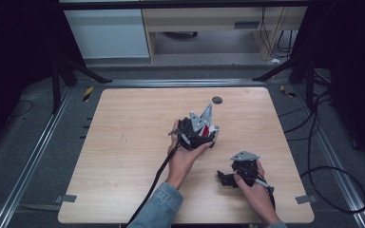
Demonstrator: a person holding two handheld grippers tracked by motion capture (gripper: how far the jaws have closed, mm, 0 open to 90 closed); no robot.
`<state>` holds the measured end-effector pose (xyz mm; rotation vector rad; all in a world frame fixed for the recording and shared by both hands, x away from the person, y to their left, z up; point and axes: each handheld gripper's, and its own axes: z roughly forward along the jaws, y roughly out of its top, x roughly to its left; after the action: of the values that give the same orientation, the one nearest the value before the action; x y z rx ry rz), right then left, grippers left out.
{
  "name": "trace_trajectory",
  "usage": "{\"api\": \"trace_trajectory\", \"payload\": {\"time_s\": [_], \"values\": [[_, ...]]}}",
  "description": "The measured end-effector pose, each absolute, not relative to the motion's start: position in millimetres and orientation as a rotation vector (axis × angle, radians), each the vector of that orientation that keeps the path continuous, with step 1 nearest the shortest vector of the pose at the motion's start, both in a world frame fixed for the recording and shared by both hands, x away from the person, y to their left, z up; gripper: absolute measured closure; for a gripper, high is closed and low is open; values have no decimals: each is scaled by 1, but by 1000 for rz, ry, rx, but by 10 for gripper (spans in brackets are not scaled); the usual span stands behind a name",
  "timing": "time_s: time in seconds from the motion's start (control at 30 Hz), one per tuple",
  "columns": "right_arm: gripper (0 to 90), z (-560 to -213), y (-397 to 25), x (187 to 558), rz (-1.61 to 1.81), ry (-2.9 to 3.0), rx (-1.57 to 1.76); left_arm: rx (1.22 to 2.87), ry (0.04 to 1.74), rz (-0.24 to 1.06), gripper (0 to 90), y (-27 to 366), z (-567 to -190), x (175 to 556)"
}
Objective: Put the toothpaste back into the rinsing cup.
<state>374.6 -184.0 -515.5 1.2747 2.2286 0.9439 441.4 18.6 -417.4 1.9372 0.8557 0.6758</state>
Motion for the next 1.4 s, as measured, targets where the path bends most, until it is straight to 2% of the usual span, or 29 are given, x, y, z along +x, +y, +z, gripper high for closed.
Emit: {"api": "trace_trajectory", "payload": {"time_s": [0.47,0.73,1.13,1.4], "values": [[4,-515,-184,374,948,2228,1287,2057,840,612,137,22,-408,433],[3,-516,-184,374,939,2237,1257,2142,810,601,102,24,-404,422],[3,-515,-184,374,949,2233,1272,2214,771,602,88,29,-415,408],[3,-515,-183,374,952,2228,1284,2221,788,584,84,46,-424,401]]}}
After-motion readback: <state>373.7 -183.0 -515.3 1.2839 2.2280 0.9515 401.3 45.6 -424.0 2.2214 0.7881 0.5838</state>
